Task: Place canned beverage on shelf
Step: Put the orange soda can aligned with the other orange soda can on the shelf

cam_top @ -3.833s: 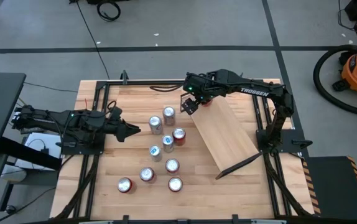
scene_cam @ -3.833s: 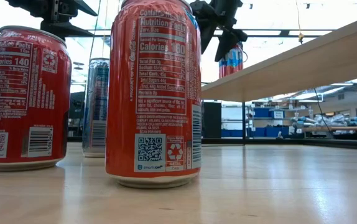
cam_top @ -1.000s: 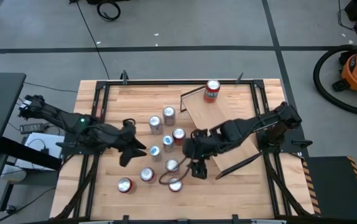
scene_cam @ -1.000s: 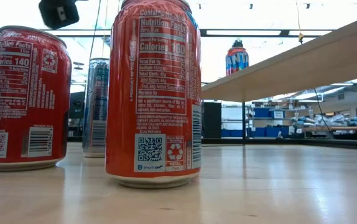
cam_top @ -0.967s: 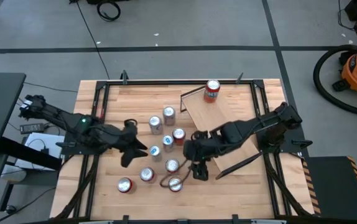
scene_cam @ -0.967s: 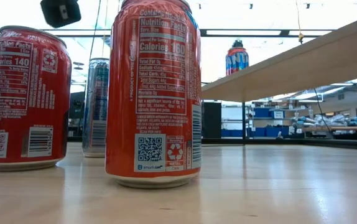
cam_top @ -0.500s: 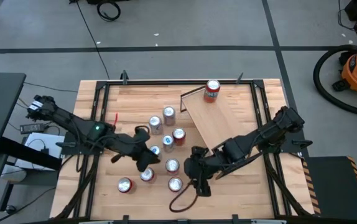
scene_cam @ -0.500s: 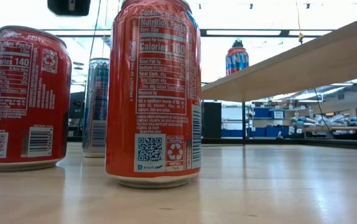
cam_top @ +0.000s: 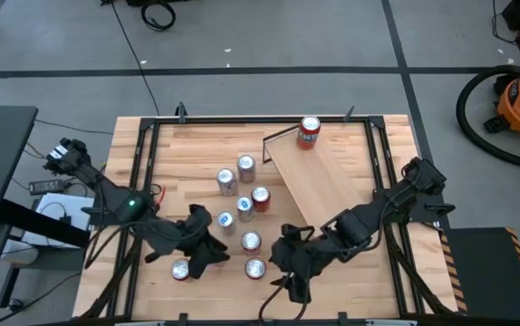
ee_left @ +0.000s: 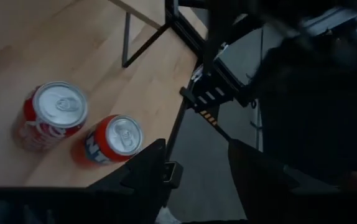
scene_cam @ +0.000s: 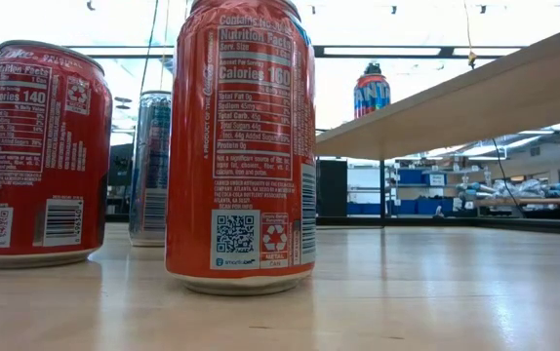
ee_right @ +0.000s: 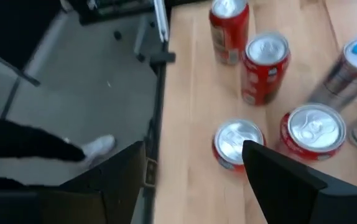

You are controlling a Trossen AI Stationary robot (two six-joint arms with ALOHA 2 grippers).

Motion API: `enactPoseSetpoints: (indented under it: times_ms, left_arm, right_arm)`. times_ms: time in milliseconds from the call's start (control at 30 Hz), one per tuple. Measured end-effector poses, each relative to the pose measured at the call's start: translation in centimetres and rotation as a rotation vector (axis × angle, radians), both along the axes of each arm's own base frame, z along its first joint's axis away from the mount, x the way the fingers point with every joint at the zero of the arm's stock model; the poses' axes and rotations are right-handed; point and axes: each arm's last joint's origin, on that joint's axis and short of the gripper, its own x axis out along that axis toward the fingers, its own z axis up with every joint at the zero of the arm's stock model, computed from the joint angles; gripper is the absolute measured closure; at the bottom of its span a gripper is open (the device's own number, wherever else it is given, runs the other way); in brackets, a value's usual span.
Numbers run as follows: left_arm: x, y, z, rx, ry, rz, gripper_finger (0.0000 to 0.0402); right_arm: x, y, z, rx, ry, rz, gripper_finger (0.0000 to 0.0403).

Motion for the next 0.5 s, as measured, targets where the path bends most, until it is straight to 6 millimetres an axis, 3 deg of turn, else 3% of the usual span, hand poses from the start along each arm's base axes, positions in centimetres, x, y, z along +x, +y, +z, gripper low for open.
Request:
enactPoseSetpoints:
  times_ms: [133,233,367,500]
  left_arm:
    - [-0.5,0.1,0.3,0.021,-0.010,-0.020,0.0216]
    - [-1.1,-0.2,0.7,0.017,-0.024,-0.047,0.0216]
    - [-2.0,-0.5,0.9,0.024,-0.022,-0.080,0.0216]
    - [-2.9,-0.9,0.9,0.031,-0.006,-0.110,0.0216]
  right_arm:
    - [0.6,0.7,1.7,-0.025,-0.039,-0.020,0.0126]
    - [2.5,2.5,2.0,-0.038,-0.053,0.006,0.0128]
    - [5.0,4.6,1.3,-0.150,-0.067,0.028,0.0129]
    - [5.9,5.1,-1.2,-0.184,-0.056,-0.018,0.0128]
